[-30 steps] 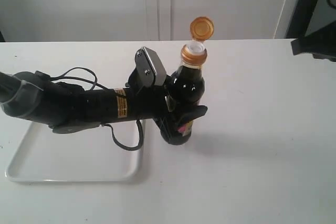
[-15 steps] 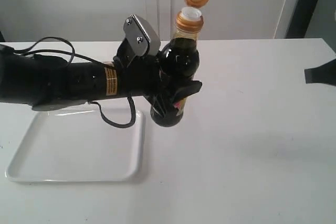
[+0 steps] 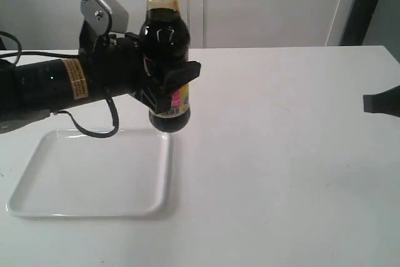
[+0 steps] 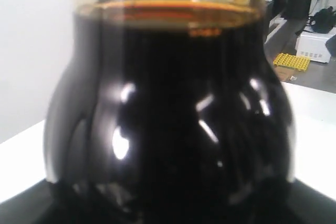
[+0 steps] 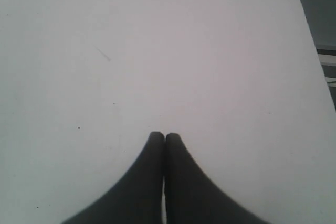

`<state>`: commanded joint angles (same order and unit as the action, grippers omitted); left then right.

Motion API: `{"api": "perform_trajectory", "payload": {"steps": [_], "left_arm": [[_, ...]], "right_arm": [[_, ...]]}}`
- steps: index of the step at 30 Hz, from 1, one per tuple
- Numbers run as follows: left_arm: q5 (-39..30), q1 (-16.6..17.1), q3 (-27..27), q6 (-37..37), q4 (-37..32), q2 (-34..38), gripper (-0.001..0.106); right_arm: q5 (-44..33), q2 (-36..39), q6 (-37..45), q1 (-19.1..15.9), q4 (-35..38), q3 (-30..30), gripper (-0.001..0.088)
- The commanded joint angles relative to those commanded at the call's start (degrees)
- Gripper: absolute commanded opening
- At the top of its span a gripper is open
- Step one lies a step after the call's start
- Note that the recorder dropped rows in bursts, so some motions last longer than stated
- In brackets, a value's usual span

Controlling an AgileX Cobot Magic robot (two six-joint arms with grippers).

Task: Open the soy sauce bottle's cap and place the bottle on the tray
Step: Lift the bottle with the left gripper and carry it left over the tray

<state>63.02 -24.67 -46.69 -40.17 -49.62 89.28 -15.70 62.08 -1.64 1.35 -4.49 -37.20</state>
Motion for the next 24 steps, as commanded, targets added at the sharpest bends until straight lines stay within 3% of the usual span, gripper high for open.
{"api": "perform_trajectory", "payload": {"steps": [5,8,15,24], "left_arm": [[6.9,5.4,7.6,4.2,2.9,-2.7,0.0],[6.9,9.2,12.1,7.5,4.1,-3.2,0.0],[6.9,10.9,15.8,12.6,5.2,-3.2,0.0],[6.9,12.7,20.7,18.4,13.4,-2.9,0.0]], "right_arm": [[0.8,0.0,0.0,0.0,0.0,0.1,0.0],[1.6,0.0,-0.1,0.0,0.1,0.6,0.0],[1.7,0.0,-0.1,1.0,0.2,0.6,0.0],[1.8,0.0,-0.1,1.1,0.2,0.6,0.0]]}}
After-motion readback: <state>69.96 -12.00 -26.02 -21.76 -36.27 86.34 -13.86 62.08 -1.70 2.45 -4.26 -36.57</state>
